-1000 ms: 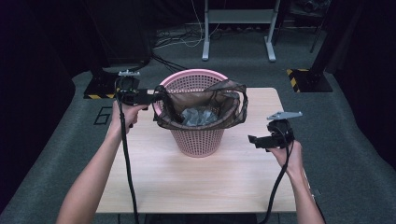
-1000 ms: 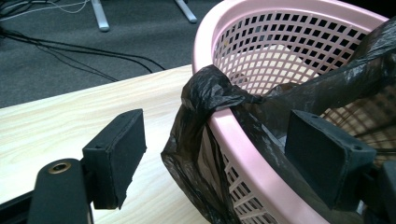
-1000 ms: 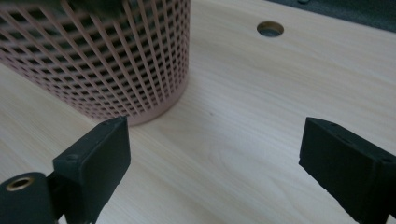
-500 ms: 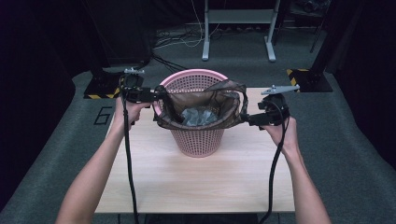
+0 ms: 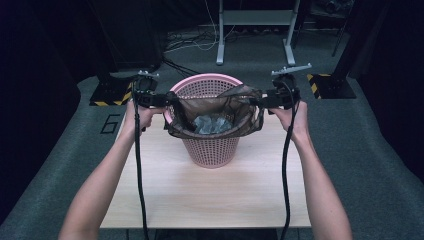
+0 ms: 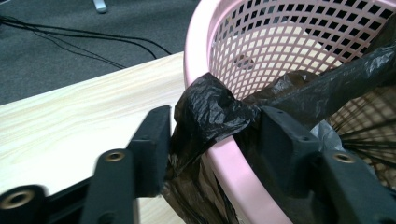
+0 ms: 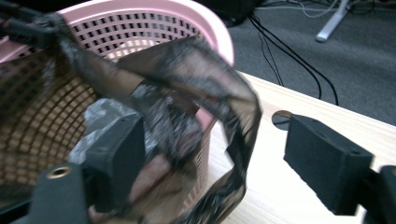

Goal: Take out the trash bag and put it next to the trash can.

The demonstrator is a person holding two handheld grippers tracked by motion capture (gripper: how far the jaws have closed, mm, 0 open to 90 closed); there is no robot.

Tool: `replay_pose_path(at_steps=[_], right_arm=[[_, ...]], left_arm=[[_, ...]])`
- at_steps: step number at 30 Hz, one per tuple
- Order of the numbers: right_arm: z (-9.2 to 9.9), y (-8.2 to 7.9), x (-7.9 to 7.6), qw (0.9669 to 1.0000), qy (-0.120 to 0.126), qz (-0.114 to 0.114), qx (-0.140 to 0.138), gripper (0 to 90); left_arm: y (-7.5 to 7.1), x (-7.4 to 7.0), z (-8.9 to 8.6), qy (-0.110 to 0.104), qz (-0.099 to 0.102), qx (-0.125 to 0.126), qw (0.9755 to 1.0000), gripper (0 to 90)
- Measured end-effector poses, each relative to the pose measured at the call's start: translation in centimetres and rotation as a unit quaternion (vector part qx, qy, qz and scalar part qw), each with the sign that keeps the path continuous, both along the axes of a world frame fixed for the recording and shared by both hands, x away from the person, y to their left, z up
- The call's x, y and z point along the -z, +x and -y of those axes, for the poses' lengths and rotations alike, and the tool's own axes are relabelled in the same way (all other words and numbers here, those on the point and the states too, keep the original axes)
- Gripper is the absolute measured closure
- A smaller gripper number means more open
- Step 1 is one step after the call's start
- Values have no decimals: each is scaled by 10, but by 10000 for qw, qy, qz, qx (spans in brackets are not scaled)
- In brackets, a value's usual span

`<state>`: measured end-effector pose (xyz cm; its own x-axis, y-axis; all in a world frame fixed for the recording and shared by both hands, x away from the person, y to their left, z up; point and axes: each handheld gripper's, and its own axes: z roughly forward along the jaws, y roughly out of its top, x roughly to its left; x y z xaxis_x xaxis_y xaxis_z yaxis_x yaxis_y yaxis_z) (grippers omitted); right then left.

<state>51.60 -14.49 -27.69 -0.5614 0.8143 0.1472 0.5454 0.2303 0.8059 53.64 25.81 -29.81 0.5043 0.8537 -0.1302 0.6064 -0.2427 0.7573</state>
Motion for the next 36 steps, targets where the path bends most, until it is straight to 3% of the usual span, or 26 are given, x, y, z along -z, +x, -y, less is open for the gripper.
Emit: replay_pose_path(at_steps=[2, 3, 4, 5, 6, 8, 13, 15, 23, 26, 29, 33, 36], right_arm=[[-2, 6, 1, 9999, -59, -106, 35, 315], [-3, 9, 2, 9998, -39, -187, 7, 418], [-3, 9, 2, 9998, -39, -187, 7, 418], [-4, 6, 1, 9996, 88, -256, -64, 556], [-4, 5, 0, 9996, 120, -224, -95, 599], [-5, 2, -1, 9997, 98, -228, -78, 644], [-5, -9, -6, 10000, -23, -33, 10, 841], [-6, -15, -6, 9999, -122, 26, 7, 895], [-8, -29, -16, 9996, -11, 265, -100, 900], [-9, -33, -18, 9994, -22, 307, -132, 900], [-10, -35, -19, 9993, -23, 349, -136, 900], [-10, -35, -20, 9991, 26, 382, -159, 900], [-12, -36, -22, 9990, 41, 409, -182, 900]], left_arm=[[-2, 0, 1, 69, 20, -8, 10000, 546], [-3, 0, 1, 84, 53, -1, 10000, 558], [-5, 0, 2, 112, 73, 22, 9999, 558], [-6, -1, 3, 158, 91, 65, 9998, 587], [-9, -1, 6, 320, 163, 60, 9993, 594], [-9, -2, 7, 444, 197, 46, 9988, 597], [-12, -3, 9, 554, 256, -75, 9981, 603], [-16, -4, 9, 588, 347, -187, 9975, 542], [-25, -4, 8, 694, 438, -219, 9964, 578], [-28, -5, 6, 719, 472, -295, 9959, 501], [-29, -6, 4, 650, 506, -285, 9962, 552], [-32, -10, 5, 726, 720, -337, 9942, 643], [-35, -12, 5, 748, 799, -407, 9932, 648]])
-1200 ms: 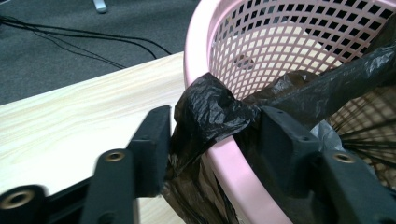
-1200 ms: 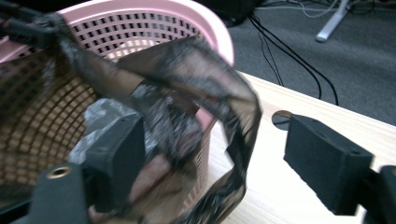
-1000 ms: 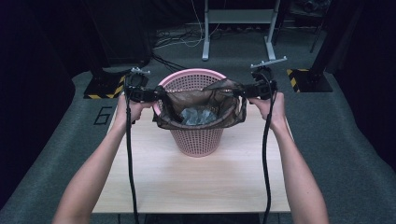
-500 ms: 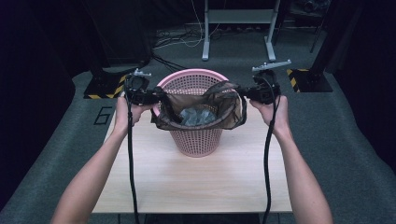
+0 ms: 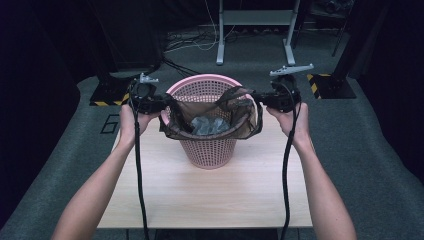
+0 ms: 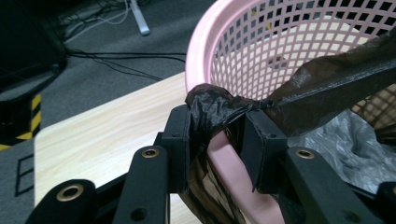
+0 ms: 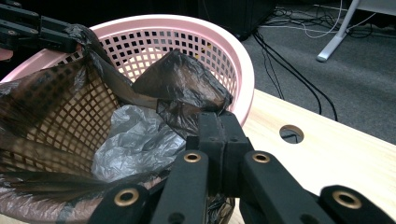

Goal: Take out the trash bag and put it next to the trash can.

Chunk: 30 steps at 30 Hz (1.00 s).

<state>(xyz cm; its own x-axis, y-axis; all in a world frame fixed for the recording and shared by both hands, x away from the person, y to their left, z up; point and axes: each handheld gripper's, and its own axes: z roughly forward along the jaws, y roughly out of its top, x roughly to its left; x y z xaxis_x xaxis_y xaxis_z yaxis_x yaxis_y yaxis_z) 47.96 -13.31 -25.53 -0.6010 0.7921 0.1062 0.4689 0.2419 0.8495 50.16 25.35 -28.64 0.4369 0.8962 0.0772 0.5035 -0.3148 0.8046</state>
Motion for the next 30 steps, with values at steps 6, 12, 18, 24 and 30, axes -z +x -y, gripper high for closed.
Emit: replay_pose_path(at_steps=[6, 12, 18, 24, 30], right_arm=[[-5, -3, -4, 9998, 53, 94, -143, 900], [-15, -8, -11, 9992, 26, 233, -326, 900], [-28, -11, -21, 9983, 8, 357, -457, 900], [-39, -6, -26, 9977, 42, 384, -555, 900], [-63, 2, -30, 9961, -33, 419, -771, 900]], left_arm=[[-6, -3, 5, 271, 258, 27, 9993, 735], [-13, -10, 7, 369, 407, 106, 9984, 851], [-17, -20, 9, 104, 443, 434, 9980, 882], [-13, -32, 17, -571, 340, 943, 9933, 891], [-13, -48, 43, -830, 345, 1499, 9846, 891]])
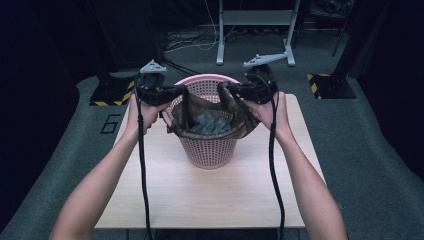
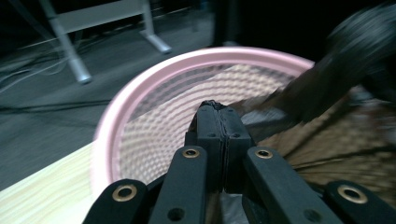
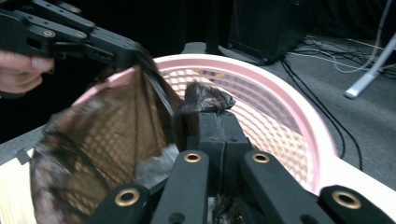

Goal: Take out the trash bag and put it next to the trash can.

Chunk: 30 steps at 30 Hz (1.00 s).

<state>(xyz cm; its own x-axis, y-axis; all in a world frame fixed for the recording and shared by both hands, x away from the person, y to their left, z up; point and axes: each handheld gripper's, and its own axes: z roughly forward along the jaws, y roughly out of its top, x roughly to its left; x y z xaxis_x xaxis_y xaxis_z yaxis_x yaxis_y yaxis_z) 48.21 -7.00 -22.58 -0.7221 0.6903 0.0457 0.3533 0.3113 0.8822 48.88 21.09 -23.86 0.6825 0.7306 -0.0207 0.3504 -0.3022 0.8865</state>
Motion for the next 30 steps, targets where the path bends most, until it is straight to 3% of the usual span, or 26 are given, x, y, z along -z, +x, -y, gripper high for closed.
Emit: replay_pose_path(at_steps=[3, 5, 6, 8, 11, 13, 16, 18, 22, 26, 30], right_arm=[[-10, 4, 0, 10000, -18, -5, -86, 900], [-25, 9, 2, 9998, -49, -41, -166, 900], [-29, 10, 3, 9998, -52, -65, -182, 900], [-33, 11, 5, 9998, -96, -97, -176, 900], [-28, 11, 6, 9999, -38, -72, -126, 900], [-22, 10, 5, 10000, 7, -48, -52, 900], [-10, 10, 4, 9999, 89, -13, 102, 900], [-7, 10, 3, 9998, 113, -4, 149, 900], [2, 11, 2, 9994, 139, 40, 306, 900], [3, 10, 0, 9992, 143, 72, 354, 900], [-2, 10, -1, 9994, 174, 77, 289, 900]], left_arm=[[-1, -3, 12, -15, -6, 182, 9998, 891], [-3, -4, 24, 216, 53, 290, 9993, 890], [-4, 0, 30, 457, 53, 255, 9986, 889], [-3, 3, 26, 545, 29, 132, 9984, 890], [-3, 6, 13, 445, -31, -6, 9990, 891], [-1, 7, -10, 327, -77, -267, 9991, 892], [0, 5, -28, 241, -103, -488, 9985, 893], [1, 4, -33, 208, -113, -551, 9982, 894], [-1, -4, -48, -107, -97, -669, 9977, 894], [-9, -17, -43, -221, -4, -506, 9985, 894], [-11, -25, -19, -132, 71, -204, 9997, 894]])
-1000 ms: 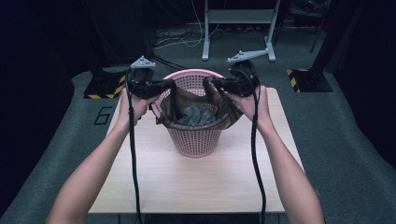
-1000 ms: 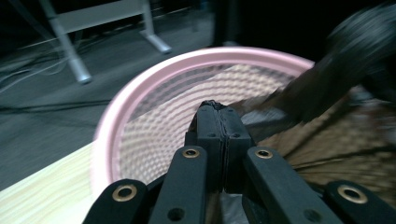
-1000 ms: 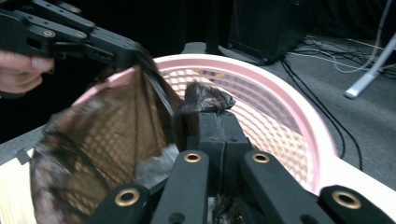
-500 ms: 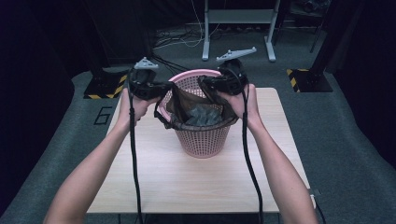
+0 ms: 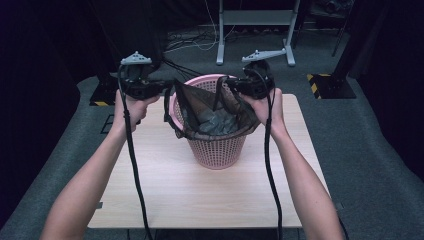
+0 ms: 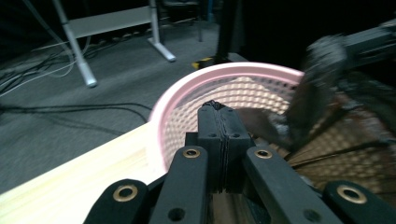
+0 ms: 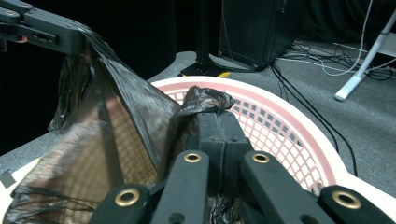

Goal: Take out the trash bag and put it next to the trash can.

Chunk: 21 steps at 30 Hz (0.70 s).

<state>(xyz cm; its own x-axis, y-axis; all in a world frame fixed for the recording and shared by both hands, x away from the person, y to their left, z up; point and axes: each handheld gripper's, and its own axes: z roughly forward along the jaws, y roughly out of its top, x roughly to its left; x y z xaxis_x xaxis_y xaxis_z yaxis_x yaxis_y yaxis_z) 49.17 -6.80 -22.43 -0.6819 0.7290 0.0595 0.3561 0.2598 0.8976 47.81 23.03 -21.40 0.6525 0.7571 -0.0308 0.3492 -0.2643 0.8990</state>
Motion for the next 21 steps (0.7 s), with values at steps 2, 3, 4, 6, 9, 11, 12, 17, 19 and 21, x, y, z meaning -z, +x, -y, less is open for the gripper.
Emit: replay_pose_path(at_steps=[2, 3, 4, 6, 9, 11, 12, 17, 19, 21], right_arm=[[-2, 0, 0, 10000, 22, 3, -24, 900], [-7, 0, -1, 10000, 45, 10, -86, 900], [-9, 0, -1, 9999, 74, -18, -118, 900], [-14, 0, 0, 9998, 59, -14, -176, 900], [-19, 1, 2, 9995, 107, -47, -288, 900], [-20, 1, 2, 9994, 104, -64, -332, 900], [-21, 1, 3, 9993, 127, -83, -356, 900], [-22, 3, 3, 9990, 5, -232, -389, 900], [-23, 3, 2, 9984, -34, -318, -465, 900], [-24, 4, 0, 9979, -33, -371, -533, 900]], left_arm=[[1, 0, 8, 44, -18, 82, 10000, 894], [5, 3, 24, 81, -63, 225, 9997, 892], [9, 6, 33, 91, -101, 293, 9995, 891], [14, 12, 47, 15, -176, 473, 9987, 882], [21, 21, 63, -17, -286, 717, 9970, 852], [24, 26, 70, 6, -348, 806, 9961, 818], [25, 28, 72, -3, -387, 879, 9954, 808], [27, 28, 80, 378, -430, 796, 9952, 653], [31, 30, 84, 643, -458, 835, 9934, 649], [33, 32, 86, 676, -486, 897, 9925, 636]])
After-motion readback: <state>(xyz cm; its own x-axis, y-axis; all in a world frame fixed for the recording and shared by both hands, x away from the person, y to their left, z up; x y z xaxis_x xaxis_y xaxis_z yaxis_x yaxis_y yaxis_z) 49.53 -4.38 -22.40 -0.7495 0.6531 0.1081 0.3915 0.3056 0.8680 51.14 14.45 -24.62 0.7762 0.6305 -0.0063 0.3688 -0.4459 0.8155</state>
